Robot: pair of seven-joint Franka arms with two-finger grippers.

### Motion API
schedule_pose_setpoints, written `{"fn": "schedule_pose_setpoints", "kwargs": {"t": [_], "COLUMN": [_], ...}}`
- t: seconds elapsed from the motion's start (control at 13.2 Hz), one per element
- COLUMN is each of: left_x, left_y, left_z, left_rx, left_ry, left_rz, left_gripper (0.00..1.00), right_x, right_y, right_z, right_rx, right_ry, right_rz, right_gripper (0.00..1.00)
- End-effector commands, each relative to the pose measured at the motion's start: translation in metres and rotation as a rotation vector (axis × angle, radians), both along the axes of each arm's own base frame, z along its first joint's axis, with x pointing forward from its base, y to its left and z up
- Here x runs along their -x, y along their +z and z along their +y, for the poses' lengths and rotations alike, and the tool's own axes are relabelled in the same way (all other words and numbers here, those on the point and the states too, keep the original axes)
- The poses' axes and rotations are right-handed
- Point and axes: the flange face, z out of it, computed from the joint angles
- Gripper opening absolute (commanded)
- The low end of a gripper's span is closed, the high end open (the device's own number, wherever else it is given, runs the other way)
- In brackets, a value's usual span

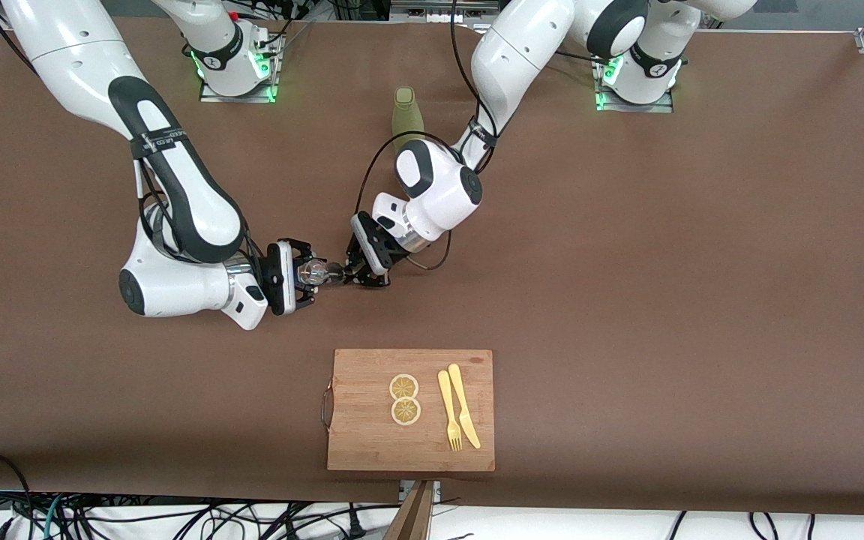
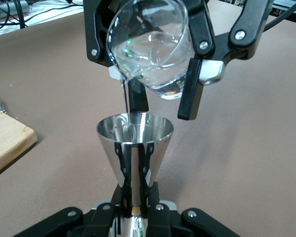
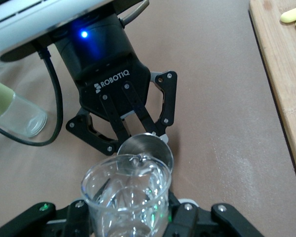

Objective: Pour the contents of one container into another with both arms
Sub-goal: 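Tilt the glass with the right gripper, pouring liquid into the jigger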

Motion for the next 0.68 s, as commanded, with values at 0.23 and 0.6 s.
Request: {"fn": "schedule_pose_setpoints", "kwargs": {"t": [0.23, 0.6], "left_x": [-0.003, -0.013], "left_y": [0.014, 0.046], "left_z": [-0.001, 0.011], "left_rx": [0.019, 0.036], "left_ry": [0.023, 0.036], "left_rz": [-0.008, -0.023], "left_gripper": [0.00, 0.00], "right_x": [-0.002, -0.011], "right_y": [-0.003, -0.006], "right_z": [-0.027, -0.070], "right_rx": [-0.214, -0.367], "right_ry": [-0.041, -0.114], "right_rz": [0.015, -0.018], "right_gripper": [0.42, 0.42]}}
